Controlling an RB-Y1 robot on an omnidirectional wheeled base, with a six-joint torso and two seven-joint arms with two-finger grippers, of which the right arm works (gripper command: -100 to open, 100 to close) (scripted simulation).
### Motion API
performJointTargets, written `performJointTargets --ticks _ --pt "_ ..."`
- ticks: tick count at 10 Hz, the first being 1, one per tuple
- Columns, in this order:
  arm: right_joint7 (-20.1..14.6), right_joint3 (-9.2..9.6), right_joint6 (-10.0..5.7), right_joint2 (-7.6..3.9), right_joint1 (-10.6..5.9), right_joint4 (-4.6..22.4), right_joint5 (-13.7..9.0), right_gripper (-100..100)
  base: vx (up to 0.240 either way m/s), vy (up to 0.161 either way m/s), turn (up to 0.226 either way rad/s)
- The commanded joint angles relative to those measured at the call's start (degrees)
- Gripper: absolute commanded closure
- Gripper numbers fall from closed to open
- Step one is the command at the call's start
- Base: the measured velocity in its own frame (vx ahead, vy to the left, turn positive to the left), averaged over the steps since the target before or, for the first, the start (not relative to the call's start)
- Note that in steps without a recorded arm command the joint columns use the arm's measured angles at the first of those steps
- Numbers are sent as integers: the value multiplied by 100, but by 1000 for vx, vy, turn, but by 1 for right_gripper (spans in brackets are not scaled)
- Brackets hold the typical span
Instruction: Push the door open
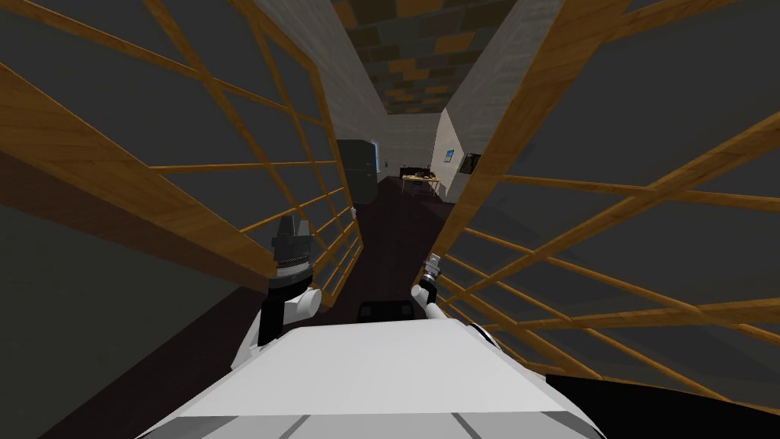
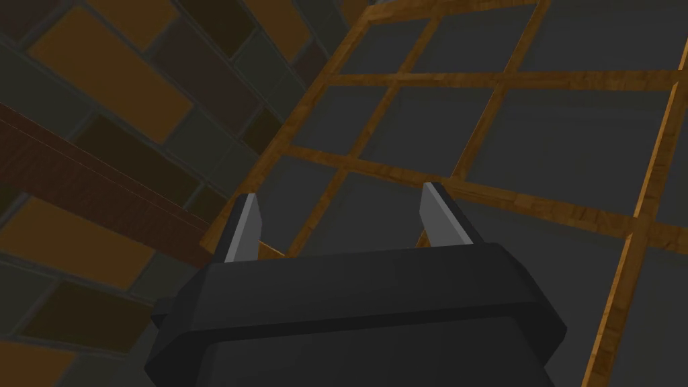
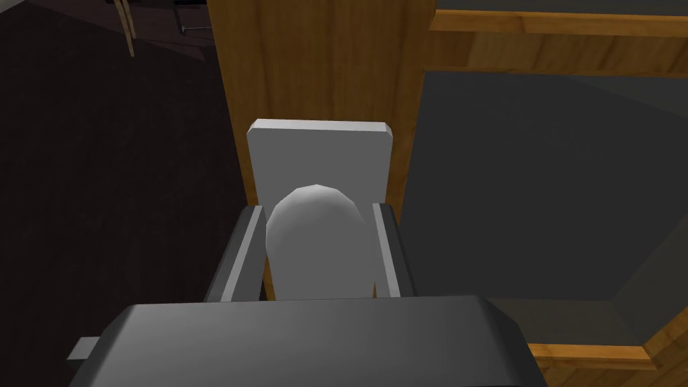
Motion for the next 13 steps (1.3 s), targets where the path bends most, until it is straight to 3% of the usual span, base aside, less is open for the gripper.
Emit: performJointTargets --ticks 1,5,6,13 --pt "23 -141 -46 -55 -11 34 -102 100 194 16 -75" --pt "70 -195 -34 -14 -19 24 -160 100 141 -2 -38" --pt "53 -275 -91 -75 -41 64 -238 100 127 -25 -30" --pt "103 -602 -236 -215 -37 132 -590 100 193 -47 -50"
